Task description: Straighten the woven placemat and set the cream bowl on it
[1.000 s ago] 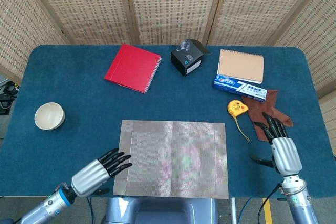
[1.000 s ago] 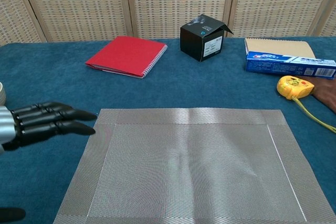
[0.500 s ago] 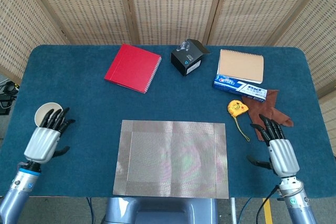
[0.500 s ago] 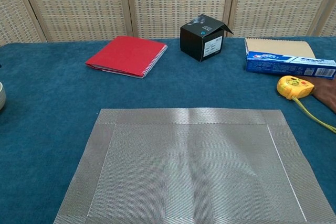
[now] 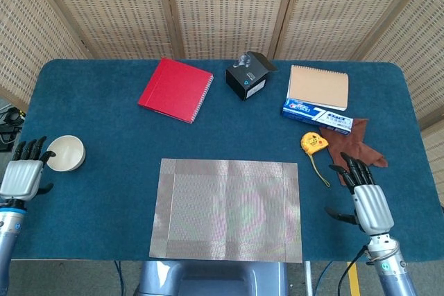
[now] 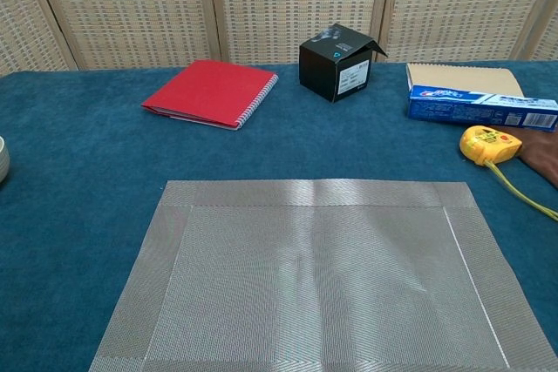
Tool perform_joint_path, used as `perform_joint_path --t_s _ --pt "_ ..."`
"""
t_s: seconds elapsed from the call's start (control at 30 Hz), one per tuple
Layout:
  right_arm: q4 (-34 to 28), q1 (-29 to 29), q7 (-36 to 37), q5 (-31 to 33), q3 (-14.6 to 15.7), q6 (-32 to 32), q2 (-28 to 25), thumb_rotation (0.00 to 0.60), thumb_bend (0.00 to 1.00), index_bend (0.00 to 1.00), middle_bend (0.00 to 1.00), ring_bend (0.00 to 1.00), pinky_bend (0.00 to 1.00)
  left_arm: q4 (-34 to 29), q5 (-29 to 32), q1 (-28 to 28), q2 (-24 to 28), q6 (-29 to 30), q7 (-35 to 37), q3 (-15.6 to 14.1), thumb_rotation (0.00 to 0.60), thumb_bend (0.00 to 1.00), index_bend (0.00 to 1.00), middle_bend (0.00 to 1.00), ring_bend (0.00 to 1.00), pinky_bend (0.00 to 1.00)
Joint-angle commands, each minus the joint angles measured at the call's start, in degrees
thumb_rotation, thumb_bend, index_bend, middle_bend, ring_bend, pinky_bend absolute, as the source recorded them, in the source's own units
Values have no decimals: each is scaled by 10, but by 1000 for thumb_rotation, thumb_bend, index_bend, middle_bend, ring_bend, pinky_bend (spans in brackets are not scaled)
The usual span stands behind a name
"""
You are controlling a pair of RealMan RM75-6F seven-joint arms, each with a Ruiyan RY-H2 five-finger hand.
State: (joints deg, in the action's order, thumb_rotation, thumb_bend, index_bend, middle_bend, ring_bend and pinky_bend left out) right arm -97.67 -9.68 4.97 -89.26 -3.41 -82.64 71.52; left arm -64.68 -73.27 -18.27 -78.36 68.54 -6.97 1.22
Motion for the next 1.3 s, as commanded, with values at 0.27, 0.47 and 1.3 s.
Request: perform_joint_path --t_s 0.27,0.47,1.3 --pt "-2 1 2 -1 0 -3 -1 600 151 222 0 0 0 69 22 -25 -50 -60 -1 23 600 186 328 0 0 0" --pt "-3 2 5 -1 0 -3 -3 600 151 222 0 0 0 102 36 -45 -83 -89 -14 38 600 260 396 0 0 0" --pt "-10 4 22 -9 0 -11 -12 600 151 222 0 0 0 87 7 -50 -106 -52 -28 51 600 685 778 0 0 0"
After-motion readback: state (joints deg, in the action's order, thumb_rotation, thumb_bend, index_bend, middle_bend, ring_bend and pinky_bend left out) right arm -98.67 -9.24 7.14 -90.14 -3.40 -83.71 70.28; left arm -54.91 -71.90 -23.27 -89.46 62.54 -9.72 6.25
